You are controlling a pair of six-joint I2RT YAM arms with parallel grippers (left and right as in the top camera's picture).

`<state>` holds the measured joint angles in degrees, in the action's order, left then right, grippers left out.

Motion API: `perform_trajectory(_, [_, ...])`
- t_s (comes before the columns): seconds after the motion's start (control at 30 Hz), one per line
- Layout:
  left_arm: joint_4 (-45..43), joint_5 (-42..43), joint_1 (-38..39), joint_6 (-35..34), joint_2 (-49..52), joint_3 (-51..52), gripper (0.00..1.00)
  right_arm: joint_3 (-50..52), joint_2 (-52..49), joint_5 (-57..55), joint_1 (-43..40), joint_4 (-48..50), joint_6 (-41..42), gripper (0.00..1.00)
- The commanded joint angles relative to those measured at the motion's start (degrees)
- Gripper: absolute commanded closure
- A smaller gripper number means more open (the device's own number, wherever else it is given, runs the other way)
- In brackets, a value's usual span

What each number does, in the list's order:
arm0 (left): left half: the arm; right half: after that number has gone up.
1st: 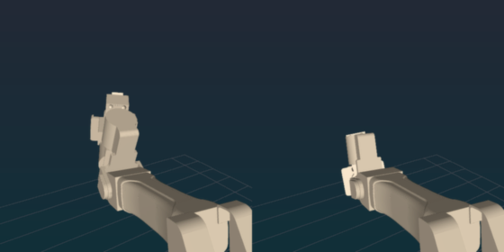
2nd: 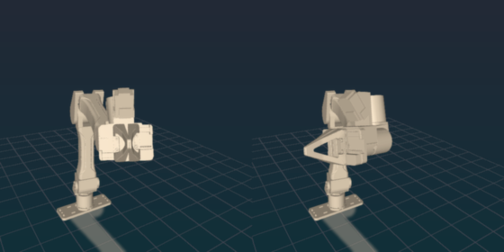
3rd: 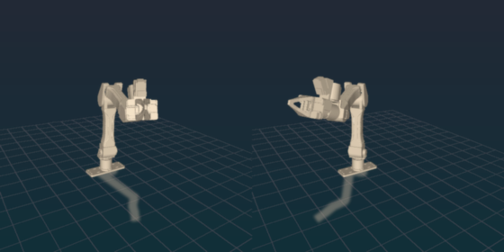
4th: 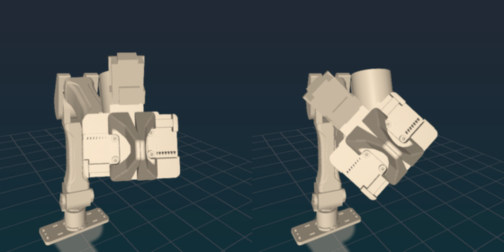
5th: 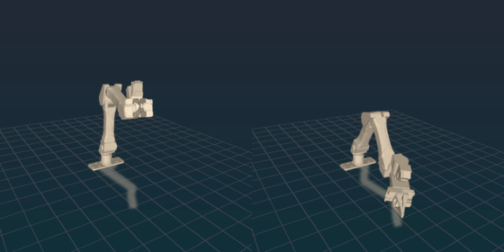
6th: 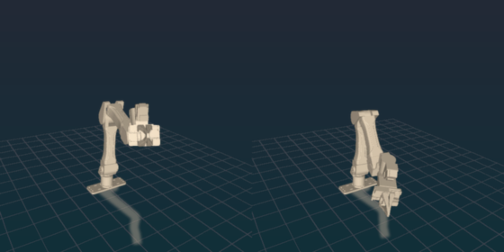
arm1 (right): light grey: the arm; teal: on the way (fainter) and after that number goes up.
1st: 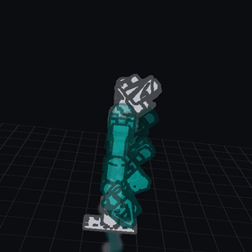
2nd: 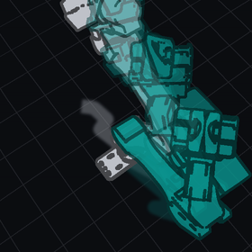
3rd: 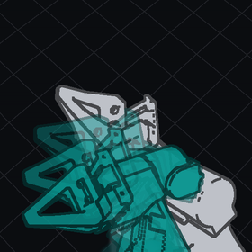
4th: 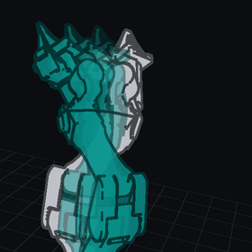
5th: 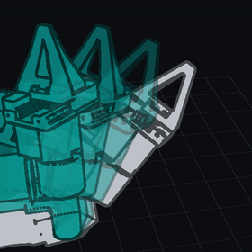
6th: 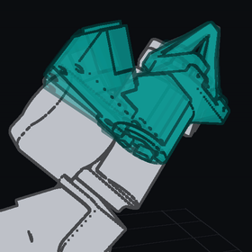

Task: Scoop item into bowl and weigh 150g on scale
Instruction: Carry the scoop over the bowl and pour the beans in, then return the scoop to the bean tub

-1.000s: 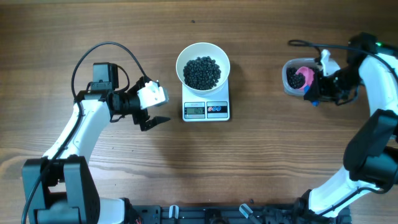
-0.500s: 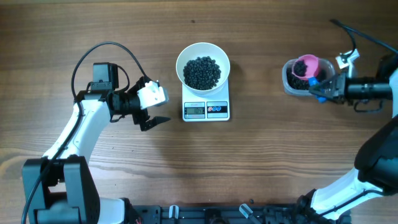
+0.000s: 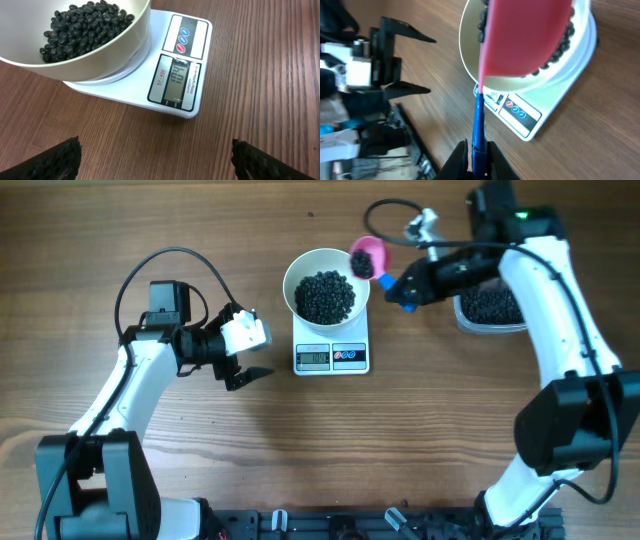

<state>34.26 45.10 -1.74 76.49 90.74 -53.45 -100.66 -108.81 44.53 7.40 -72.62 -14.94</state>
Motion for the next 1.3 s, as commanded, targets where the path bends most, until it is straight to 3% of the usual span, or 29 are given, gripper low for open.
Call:
perform_trajectory(0.0, [0.00, 1.29, -0.31, 1.09, -1.16, 0.20, 0.00, -1.88, -0.68, -15.32, 7.21, 3.80, 9.14, 0.96])
perform_trajectory(0.23, [-0.02, -1.75, -0.31, 1.09, -1.16, 0.20, 0.00, -1.86, -0.70, -60.15, 25.22, 9.16, 9.81, 0.96])
perform_trajectory(0.33, [-0.02, -1.75, -0.31, 1.09, -1.16, 0.20, 0.00, -1.86, -0.70, -64.70, 27.89, 10.49, 7.13, 0.96])
perform_trajectory(0.5, [-0.02, -1.75, -0.31, 1.09, -1.16, 0.20, 0.00, -1.86, -0.70, -64.59, 28.30, 10.82, 5.97, 0.96])
perform_trajectory(0.63, [-0.02, -1.75, -0.31, 1.09, -1.16, 0.20, 0.00, -1.88, 0.15, -53.29, 25.40, 12.15, 7.85, 0.96])
perform_trajectory(0.87, [-0.02, -1.75, -0.31, 1.09, -1.16, 0.20, 0.00, -4.74, 8.39, -34.40, 5.55, 6.47, 9.55, 0.96])
perform_trajectory(1.1, [-0.02, -1.75, -0.31, 1.09, -1.16, 0.20, 0.00, -3.58, 8.63, -33.94, -13.79, -6.16, 1.20, 0.96])
perform_trajectory(1.27, [-0.02, -1.75, -0.31, 1.09, -1.16, 0.20, 0.00, 2.93, 6.32, -34.36, -18.91, -7.58, -4.70, 0.96])
